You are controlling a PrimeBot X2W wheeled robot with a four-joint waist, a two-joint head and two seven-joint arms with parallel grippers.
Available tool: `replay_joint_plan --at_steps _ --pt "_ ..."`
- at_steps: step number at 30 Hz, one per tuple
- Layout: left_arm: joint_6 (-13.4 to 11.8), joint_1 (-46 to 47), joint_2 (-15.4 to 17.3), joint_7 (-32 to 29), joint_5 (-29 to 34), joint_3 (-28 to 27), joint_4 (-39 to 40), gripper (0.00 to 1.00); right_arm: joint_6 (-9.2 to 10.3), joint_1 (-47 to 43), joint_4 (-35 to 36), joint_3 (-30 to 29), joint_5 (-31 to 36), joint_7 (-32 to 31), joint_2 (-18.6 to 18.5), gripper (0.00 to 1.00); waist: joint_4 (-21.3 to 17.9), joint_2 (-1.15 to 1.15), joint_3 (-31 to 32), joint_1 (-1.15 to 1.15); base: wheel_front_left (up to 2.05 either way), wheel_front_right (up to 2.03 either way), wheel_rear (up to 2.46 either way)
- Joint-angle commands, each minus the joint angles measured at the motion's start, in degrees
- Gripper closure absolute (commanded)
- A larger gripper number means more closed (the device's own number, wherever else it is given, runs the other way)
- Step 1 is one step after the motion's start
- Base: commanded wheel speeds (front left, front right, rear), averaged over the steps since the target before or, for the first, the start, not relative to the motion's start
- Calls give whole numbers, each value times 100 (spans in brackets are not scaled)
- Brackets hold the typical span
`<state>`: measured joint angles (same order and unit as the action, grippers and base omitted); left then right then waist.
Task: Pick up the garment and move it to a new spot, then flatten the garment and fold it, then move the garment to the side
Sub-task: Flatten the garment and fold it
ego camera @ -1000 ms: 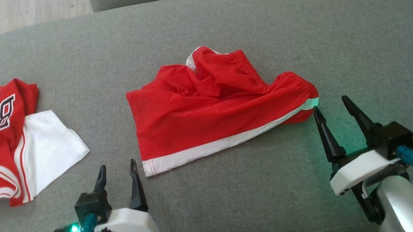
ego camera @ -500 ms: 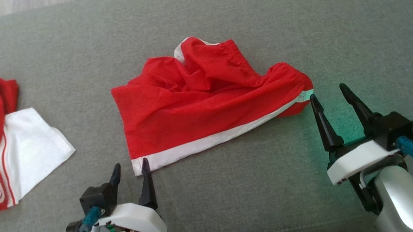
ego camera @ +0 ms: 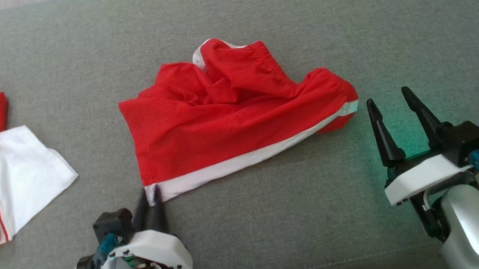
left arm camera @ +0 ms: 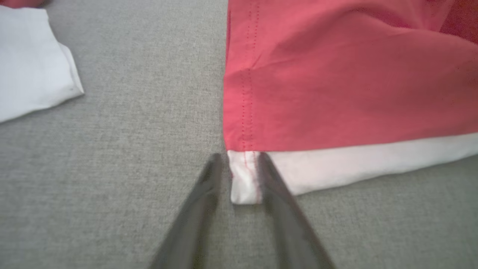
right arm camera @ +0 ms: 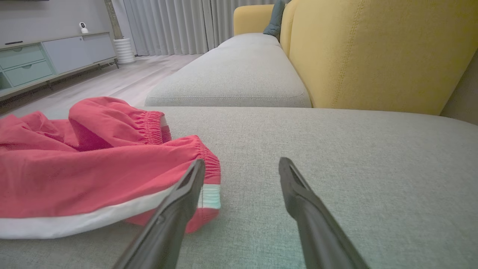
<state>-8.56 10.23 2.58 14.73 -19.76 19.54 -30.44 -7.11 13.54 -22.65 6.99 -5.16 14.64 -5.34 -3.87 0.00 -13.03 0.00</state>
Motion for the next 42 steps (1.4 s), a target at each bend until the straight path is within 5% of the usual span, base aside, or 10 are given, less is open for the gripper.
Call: replay_joint_plan --at_steps 1,11,26,28,31,42 --pt "9 118 30 27 -4 -126 54 100 -37 134 183 103 -45 36 -36 0 15 0 1 0 0 0 0" --pt "-167 42 30 27 90 -373 287 100 -37 80 -54 321 -181 36 -54 0 260 0 68 0 0 0 0" --pt "-76 -84 30 27 188 -529 483 100 -37 327 -698 1402 -429 36 -522 2 365 0 16 0 0 0 0" --pt "-72 -64 30 27 195 -517 490 100 -37 398 -737 1522 -431 36 -537 21 372 0 -7 0 0 0 0" --pt "-69 -40 30 27 187 -520 476 100 -37 485 -852 1699 -465 36 -566 100 386 0 -32 0 0 0 0" --pt "21 101 30 27 360 -787 1125 100 -37 578 -410 1814 -829 36 -637 100 413 0 374 0 0 0 0"
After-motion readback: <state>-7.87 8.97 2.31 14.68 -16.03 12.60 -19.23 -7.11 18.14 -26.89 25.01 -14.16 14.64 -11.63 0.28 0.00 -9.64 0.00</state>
